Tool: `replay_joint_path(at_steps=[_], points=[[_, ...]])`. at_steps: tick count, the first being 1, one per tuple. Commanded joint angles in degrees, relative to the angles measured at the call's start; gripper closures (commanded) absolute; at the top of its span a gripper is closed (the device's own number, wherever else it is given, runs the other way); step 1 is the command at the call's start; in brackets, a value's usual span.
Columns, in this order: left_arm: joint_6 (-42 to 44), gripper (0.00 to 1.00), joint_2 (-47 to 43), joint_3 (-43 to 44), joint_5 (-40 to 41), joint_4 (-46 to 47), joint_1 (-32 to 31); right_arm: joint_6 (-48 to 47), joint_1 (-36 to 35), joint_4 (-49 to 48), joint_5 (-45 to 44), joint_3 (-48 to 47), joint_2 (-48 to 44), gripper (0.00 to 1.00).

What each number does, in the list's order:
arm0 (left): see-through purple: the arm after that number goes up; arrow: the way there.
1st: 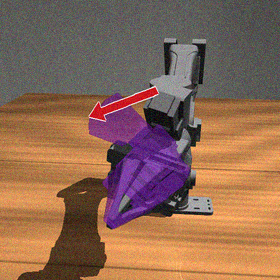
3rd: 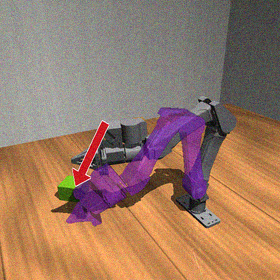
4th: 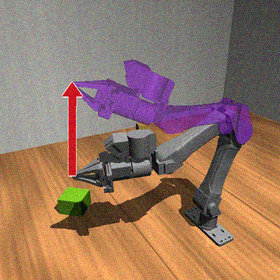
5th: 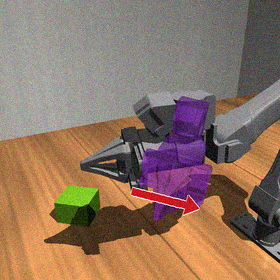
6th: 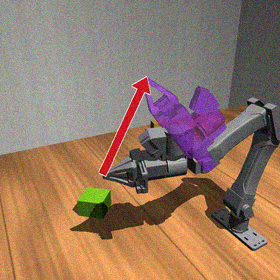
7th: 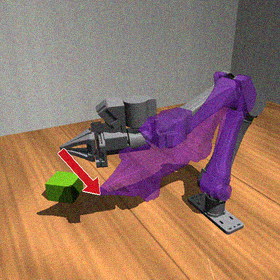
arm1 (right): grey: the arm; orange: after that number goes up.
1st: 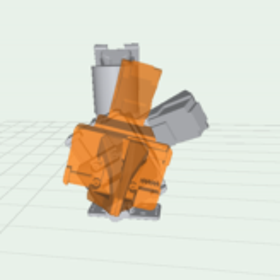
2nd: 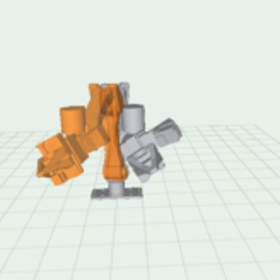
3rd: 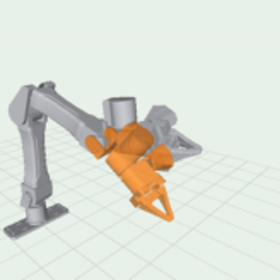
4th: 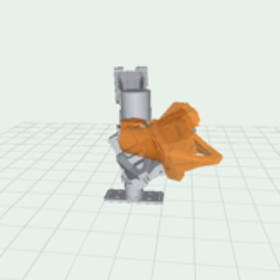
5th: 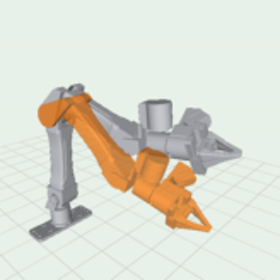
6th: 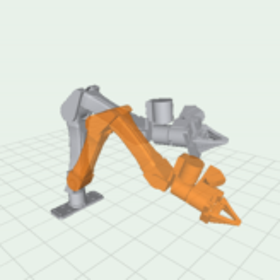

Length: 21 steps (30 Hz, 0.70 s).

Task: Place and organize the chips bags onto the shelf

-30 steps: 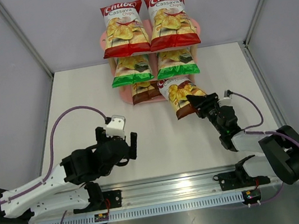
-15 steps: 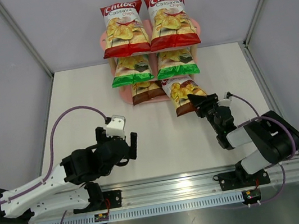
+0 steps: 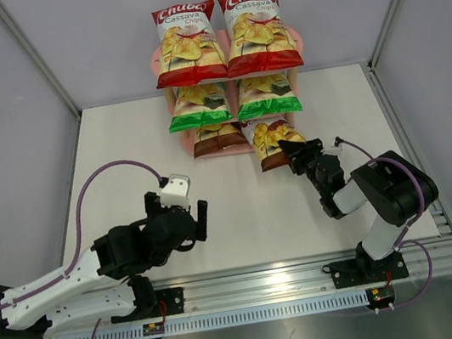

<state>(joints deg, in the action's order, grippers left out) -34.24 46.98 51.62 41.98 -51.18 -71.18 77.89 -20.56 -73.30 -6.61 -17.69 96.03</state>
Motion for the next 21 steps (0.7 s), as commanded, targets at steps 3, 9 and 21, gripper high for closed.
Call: replay_joint_path(at_steps=[3,9,21], points=[[1.3,0.01,0.7,0.3,-0.1,1.3,0.1,-0.3,-1.2,-15.8,1.4,-2.3,0.1,0.79],[1.0,0.01,0.3,0.3,0.0,1.0,0.1,-0.8,-1.8,-14.8,0.4,-2.2,-0.3,0.79],[0.8,0.01,-0.8,0.2,0.0,0.6,0.1,-5.0,-1.7,-15.5,-8.0,-4.3,3.2,0.78]])
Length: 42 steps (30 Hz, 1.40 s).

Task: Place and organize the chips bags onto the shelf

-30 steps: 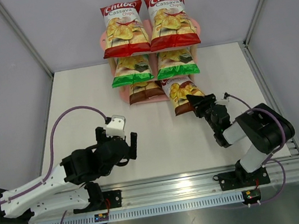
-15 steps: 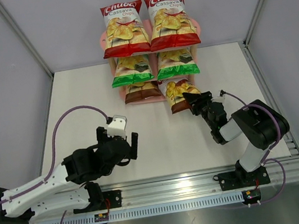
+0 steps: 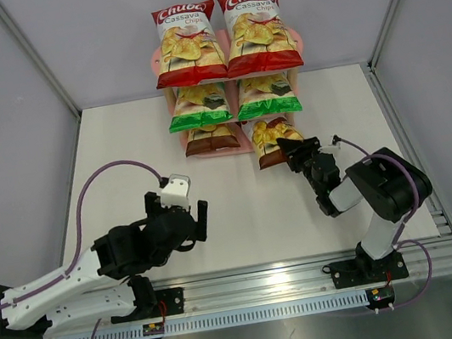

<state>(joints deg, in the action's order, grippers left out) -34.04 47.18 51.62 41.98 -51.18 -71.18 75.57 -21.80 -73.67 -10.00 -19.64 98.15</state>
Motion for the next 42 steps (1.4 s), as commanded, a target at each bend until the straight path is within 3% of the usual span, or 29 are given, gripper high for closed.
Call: replay_joint_path(at_steps=[1,15,21,25,26,27,34,37,42], points=[[0.6,0.01,-1.1,0.2,0.0,0.6,0.1,-2.9,-0.4,-15.0,-5.0,-2.6,1.3,0.78],[0.9,0.01,-1.3,0.2,-0.6,1.1,0.1,-0.7,-2.3,-15.6,-11.0,-8.5,9.6,0.73],[-0.8,0.01,-1.6,1.6,-0.7,-2.7,0.1,-0.9,-6.1,-15.6,-20.0,-10.2,13.4,0.62],[-1.8,0.01,-4.2,2.3,0.6,-5.7,0.0,0.4,-6.5,-15.5,-20.5,-13.0,17.3,0.53],[-1.9,0.01,-4.7,2.8,0.8,-6.2,0.1,0.3,-6.5,-15.1,-20.5,-13.3,17.9,0.40],[-1.9,0.01,-5.2,3.1,1.2,-7.1,0.1,0.4,-6.5,-14.8,-19.9,-13.8,18.7,0.36],[0.0,0.01,-8.6,2.8,3.3,-7.3,0.1,2.9,-7.1,-13.7,-19.8,-13.2,19.4,0.31],[0.5,0.01,-8.7,2.0,2.8,-6.3,0.1,5.4,-7.6,-8.2,-20.8,-11.5,15.9,0.33],[0.9,0.01,-8.6,1.8,2.4,-5.8,0.0,11.3,-7.6,11.2,-18.0,-10.9,8.6,0.30]])
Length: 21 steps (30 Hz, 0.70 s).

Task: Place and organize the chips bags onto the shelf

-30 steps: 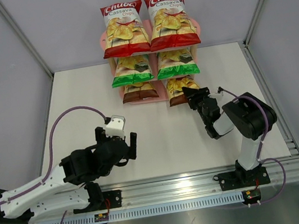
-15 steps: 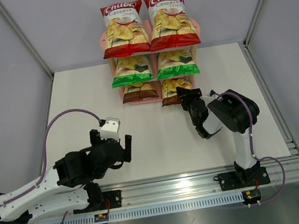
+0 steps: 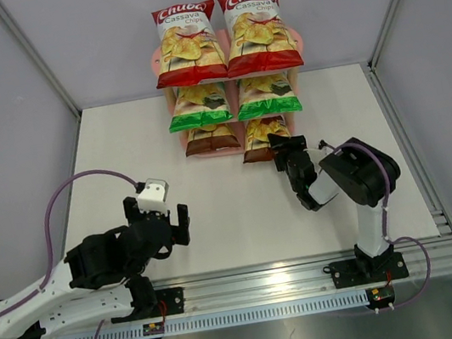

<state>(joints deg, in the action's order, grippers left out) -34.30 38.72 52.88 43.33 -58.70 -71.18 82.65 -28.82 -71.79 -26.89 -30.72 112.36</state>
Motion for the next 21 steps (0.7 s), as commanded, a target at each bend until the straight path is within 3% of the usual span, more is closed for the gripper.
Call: replay_joint_path(at_steps=[1,7,11,15,21], points=[[1.3,0.01,-0.3,0.4,1.0,1.8,0.1,4.4,-0.6,11.3,-0.7,0.3,-6.4,0.28],[1.9,0.01,-1.5,0.0,0.1,2.6,0.1,4.3,-0.6,17.5,0.7,0.8,-10.8,0.21],[1.9,0.01,-2.6,-0.1,-0.1,2.8,0.1,6.5,-0.6,22.6,2.3,1.1,-13.6,0.25],[1.9,0.01,-3.0,-0.2,-0.1,2.8,0.1,9.5,-0.6,22.0,3.1,3.3,-15.4,0.36],[2.0,0.01,-2.9,-0.3,-0.4,3.0,0.1,10.7,-0.6,26.7,6.0,2.4,-18.2,0.34]])
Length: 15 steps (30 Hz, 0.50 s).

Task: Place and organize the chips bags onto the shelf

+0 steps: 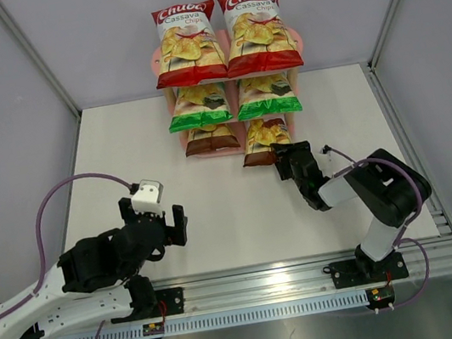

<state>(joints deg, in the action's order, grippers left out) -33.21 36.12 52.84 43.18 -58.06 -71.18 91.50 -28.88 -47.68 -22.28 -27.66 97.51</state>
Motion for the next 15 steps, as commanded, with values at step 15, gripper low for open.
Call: replay_joint_path(at_steps=[15], points=[[0.8,0.01,-0.6,-0.3,-0.4,2.3,0.1,1.9,-0.6,8.5,1.8,-1.5,-8.3,0.58]])
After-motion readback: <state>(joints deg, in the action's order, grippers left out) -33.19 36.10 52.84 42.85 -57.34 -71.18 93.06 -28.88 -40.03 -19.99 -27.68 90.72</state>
